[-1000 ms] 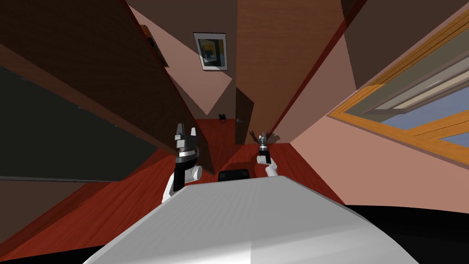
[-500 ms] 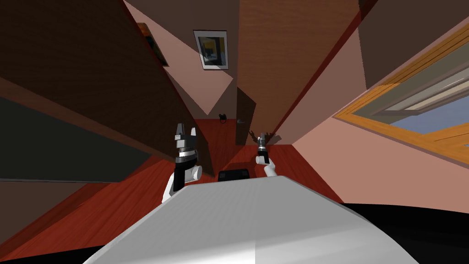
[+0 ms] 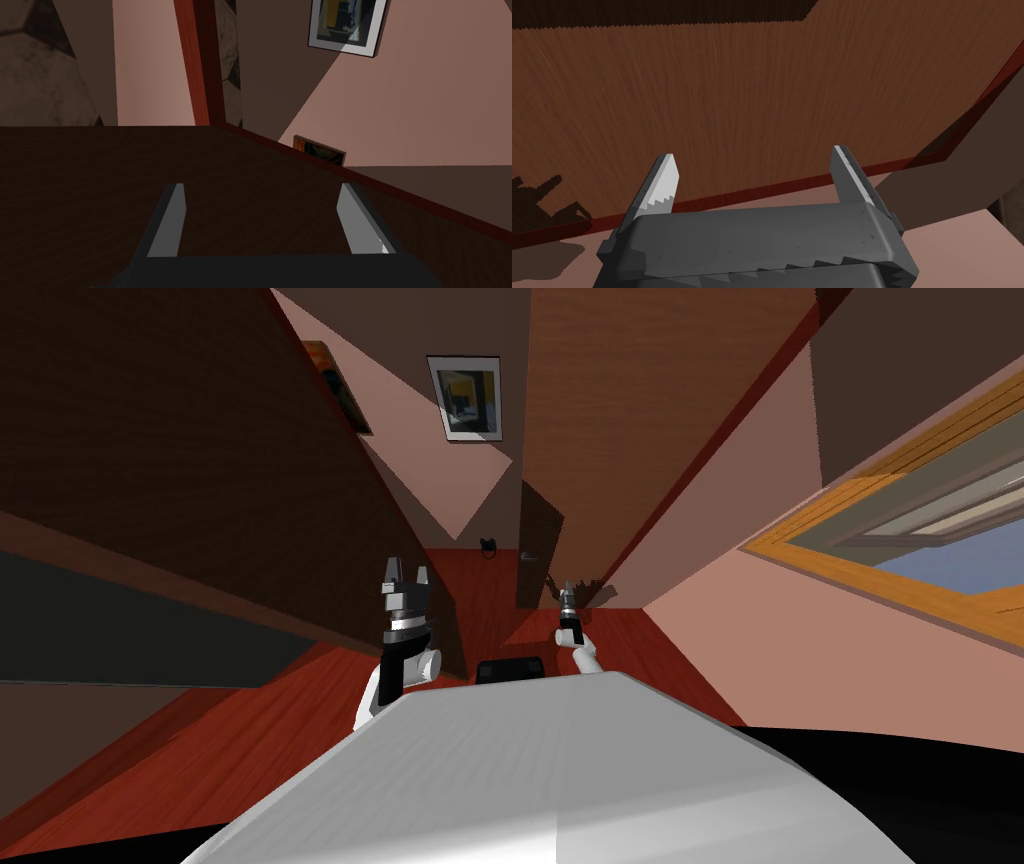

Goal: Pull the door open

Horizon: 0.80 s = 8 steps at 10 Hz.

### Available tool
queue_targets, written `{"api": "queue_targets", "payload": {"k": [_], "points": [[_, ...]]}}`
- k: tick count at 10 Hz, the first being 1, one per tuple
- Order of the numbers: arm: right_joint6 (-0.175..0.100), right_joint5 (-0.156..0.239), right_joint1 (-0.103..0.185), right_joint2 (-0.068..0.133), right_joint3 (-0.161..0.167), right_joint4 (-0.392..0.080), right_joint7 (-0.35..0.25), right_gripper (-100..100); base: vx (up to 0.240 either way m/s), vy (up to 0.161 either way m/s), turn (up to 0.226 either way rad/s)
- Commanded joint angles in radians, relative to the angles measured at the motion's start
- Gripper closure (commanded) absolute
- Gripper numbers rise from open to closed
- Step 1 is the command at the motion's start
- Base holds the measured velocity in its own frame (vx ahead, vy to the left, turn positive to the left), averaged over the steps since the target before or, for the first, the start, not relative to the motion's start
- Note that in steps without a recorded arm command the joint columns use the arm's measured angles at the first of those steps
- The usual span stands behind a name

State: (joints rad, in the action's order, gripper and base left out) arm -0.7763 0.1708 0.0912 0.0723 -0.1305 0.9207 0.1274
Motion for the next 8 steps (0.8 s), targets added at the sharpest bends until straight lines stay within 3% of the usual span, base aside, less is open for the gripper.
{"api": "queue_targets", "payload": {"k": [1,7,8], "points": [[-0.01,0.003,0.016,-0.006,-0.001,-0.043,0.006,-100,0.094,-0.009,0.035],[-0.04,0.012,0.078,-0.025,-0.008,-0.191,0.02,-100,0.098,-0.001,0.039],[-0.049,0.015,0.096,-0.033,-0.01,-0.233,0.025,-100,0.141,-0.01,0.065]]}}
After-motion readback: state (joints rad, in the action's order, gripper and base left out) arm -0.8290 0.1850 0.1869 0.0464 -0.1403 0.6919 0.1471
